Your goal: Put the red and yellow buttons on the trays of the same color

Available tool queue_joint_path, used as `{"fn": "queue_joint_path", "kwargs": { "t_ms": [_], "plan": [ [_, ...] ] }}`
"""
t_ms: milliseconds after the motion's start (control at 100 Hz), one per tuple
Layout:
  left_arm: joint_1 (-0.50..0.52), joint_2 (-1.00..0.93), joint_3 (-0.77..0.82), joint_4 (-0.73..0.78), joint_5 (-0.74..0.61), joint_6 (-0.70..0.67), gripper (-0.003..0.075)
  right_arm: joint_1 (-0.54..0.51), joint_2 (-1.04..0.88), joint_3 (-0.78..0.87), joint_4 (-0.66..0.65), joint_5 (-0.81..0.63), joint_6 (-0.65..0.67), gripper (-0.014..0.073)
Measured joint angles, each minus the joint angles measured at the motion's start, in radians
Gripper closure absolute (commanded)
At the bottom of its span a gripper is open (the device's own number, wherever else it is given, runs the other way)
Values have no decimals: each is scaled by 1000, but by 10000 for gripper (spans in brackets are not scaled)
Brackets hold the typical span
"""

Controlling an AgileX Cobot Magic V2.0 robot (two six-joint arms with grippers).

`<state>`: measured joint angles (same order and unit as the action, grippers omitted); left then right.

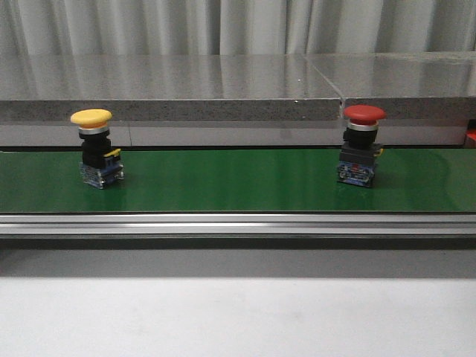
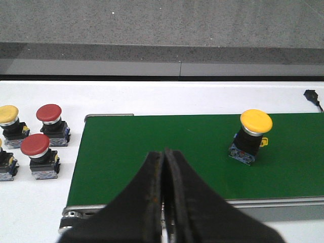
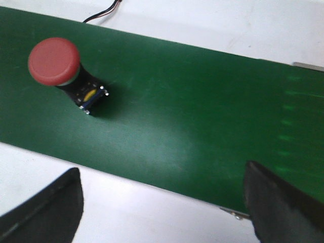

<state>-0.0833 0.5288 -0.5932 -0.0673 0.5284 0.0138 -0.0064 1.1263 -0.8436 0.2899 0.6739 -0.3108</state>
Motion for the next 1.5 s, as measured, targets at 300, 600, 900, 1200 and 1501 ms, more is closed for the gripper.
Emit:
{"fn": "queue_joint_path", "kwargs": {
  "t_ms": [300, 600, 900, 1200, 1501],
  "plan": [
    [0, 0, 0, 0, 0, 0, 739, 94, 253, -132, 2, 0, 0, -41],
    [0, 0, 0, 0, 0, 0, 739, 139, 394, -231, 4, -12, 0, -40],
    [0, 0, 0, -2, 0, 0, 739, 144, 445, -256, 4, -9, 0, 407],
    [0, 0, 0, -2, 0, 0, 739, 68, 446, -426, -10, 111, -2, 426],
    [0, 0, 0, -2, 0, 0, 739, -228, 539, -646, -15, 166, -2, 426]
  ]
}}
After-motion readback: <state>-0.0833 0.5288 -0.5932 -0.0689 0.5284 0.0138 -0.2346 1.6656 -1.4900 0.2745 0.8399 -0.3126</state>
